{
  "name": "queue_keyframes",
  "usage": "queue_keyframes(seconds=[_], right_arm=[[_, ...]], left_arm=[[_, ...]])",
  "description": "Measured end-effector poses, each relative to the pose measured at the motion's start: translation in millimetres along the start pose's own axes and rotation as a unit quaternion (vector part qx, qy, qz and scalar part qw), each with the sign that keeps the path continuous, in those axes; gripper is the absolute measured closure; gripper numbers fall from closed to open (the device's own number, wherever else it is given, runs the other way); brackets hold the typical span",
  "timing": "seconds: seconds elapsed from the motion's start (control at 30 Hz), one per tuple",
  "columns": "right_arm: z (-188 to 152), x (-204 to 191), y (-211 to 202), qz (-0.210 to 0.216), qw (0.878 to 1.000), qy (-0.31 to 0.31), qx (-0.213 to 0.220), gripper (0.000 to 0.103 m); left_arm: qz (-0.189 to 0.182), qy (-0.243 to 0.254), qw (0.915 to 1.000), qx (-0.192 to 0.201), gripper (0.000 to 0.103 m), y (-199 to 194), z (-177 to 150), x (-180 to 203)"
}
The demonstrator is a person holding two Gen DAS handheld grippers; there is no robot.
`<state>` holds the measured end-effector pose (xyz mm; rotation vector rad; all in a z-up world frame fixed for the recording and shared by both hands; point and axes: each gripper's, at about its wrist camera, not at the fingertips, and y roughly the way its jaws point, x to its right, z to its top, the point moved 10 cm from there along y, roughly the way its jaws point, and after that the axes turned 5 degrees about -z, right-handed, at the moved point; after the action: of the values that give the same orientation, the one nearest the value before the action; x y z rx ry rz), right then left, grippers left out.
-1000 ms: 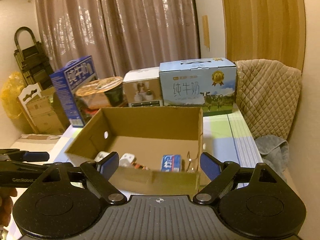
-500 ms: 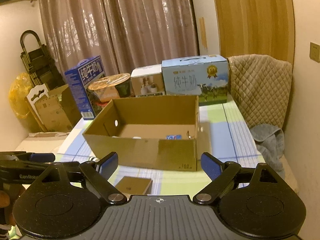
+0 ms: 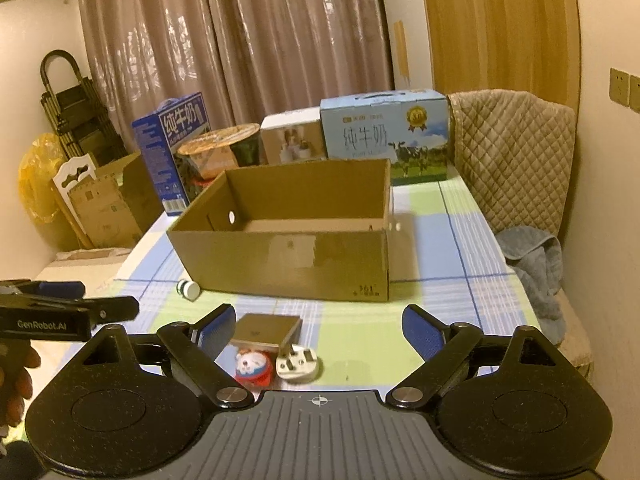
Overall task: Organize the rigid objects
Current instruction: 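Move both open grippers back toward the Doraemon figure and UK plug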
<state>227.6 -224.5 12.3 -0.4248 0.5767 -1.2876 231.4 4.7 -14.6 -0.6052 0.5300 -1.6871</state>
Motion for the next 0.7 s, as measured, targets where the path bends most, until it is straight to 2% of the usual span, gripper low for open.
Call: queue_keyframes(seconds=[0.3,0.7], right_arm=[[-36,5,11,-0.004,1.0,0.003,-0.025,0.015],[-64,6,35,-0.005,0.999,0.003,-0.043,0.015]], left_arm=[[0.01,0.002,0.9999,-0.013,0.001,12,-20,-8],[0.017,-0.005,0.9994,-0.031,0.001,36,-34,-24]])
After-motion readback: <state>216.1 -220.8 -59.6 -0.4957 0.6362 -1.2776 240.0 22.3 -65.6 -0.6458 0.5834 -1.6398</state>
